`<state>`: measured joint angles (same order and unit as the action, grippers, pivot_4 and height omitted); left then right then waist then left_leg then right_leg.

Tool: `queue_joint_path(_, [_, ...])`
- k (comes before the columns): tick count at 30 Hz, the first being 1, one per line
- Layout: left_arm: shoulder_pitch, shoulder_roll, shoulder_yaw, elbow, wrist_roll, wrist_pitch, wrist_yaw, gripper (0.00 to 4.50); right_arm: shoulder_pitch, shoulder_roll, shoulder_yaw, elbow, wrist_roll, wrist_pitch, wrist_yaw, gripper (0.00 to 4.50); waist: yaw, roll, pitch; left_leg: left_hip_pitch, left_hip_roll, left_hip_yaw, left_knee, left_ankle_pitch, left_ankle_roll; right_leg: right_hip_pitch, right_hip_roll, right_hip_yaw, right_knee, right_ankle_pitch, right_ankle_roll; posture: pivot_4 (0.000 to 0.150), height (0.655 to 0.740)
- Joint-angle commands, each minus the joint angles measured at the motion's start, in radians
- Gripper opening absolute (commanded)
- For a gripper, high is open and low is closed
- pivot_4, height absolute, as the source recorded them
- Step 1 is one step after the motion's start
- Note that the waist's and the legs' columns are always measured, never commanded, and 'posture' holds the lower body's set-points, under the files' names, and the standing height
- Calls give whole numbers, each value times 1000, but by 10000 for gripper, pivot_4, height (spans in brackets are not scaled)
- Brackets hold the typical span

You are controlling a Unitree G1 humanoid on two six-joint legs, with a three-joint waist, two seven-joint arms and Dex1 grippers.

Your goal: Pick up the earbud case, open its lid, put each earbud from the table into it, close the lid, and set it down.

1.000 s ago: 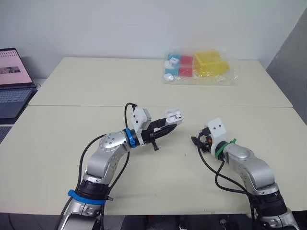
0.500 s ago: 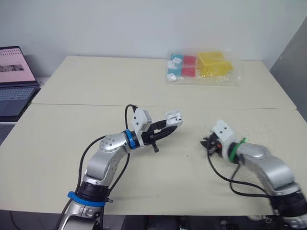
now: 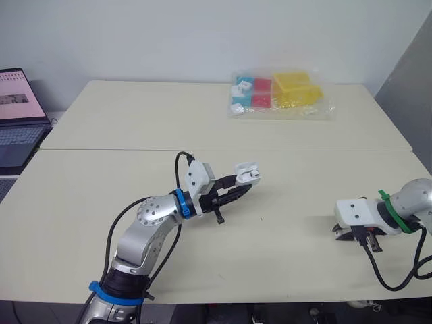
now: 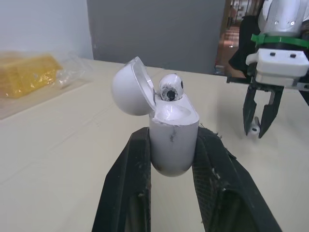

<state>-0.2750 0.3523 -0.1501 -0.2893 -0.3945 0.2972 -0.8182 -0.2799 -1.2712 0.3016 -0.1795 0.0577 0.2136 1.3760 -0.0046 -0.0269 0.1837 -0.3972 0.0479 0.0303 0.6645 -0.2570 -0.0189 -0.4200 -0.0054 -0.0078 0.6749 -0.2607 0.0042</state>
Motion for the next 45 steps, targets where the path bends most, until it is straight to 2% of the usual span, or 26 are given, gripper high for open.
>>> queue_joint_path(1, [13, 12, -2, -65, -9, 1, 3, 7931, -8, -3, -8, 4, -24, -47, 44, 4112, 0, 0, 0, 0, 0, 0, 0, 0, 0, 0, 0, 0, 0, 0, 0, 1500, 7364])
queue_joint_path(4, [21, 10, -9, -71, -9, 7, 8, 7931, -47, 54, 23, 56, -97, -75, 15, 4112, 0, 0, 0, 1, 0, -1, 0, 0, 0, 0, 0, 0, 0, 0, 0, 1500, 7364])
queue_joint_path(14, [31, 12, -15, -91, -9, 19, 19, 7931, -44, 99, 26, 38, -143, -7, 23, 4112, 1, 0, 0, 5, 0, 0, 1, 0, 0, 4, -1, 0, 3, 0, 0, 1500, 7364])
queue_joint_path(18, [30, 14, -17, -88, -9, 20, 21, 7931, -56, 122, 26, 47, -155, -2, 20, 16717, 0, -1, 0, 14, 0, 0, 0, 0, 0, 11, -1, 0, 2, 0, 0, 1500, 7364])
queue_joint_path(21, [29, 14, -16, -87, -9, 21, 22, 7931, -73, 140, 14, 68, -167, -34, 9, 26425, 0, -1, 0, 15, 0, 0, 0, 0, 0, 12, -1, 0, 2, 0, -1, 1500, 7364])
queue_joint_path(27, [29, 14, -17, -88, -10, 23, 23, 7931, -80, 134, -37, 46, -110, -24, 41, 26783, -1, 0, 0, 15, 0, 0, -1, 0, 0, 12, -1, 0, 2, -1, -1, 1500, 7364])
queue_joint_path(34, [30, 14, -13, -83, -10, 21, 24, 7931, -24, 47, -161, -130, 27, 196, 83, 26783, 2, 0, 0, 14, 0, -1, -1, 0, 0, 12, -2, 0, 1, -1, -1, 1500, 7364])
queue_joint_path(36, [32, 12, -15, -80, -9, 18, 24, 7931, -12, -10, -145, -194, -42, 280, 51, 26783, 2, 0, 0, 14, 0, -1, -1, 0, 0, 12, -2, 0, 1, -1, -1, 1500, 7364])
queue_joint_path(39, [35, 2, -25, -72, -3, 10, 26, 7931, -12, -43, -119, -278, -52, 428, 35, 26783, 2, 0, 0, 14, 0, 0, -1, 0, -1, 12, -3, 0, 1, -1, -1, 1500, 7364])
queue_joint_path(45, [35, -19, -43, -64, 5, 4, 31, 7931, -44, -8, -18, -252, -125, 452, -3, 26783, 2, 0, 0, 14, -1, 0, -1, 0, -1, 12, -3, 0, 1, -1, -1, 1500, 7364])
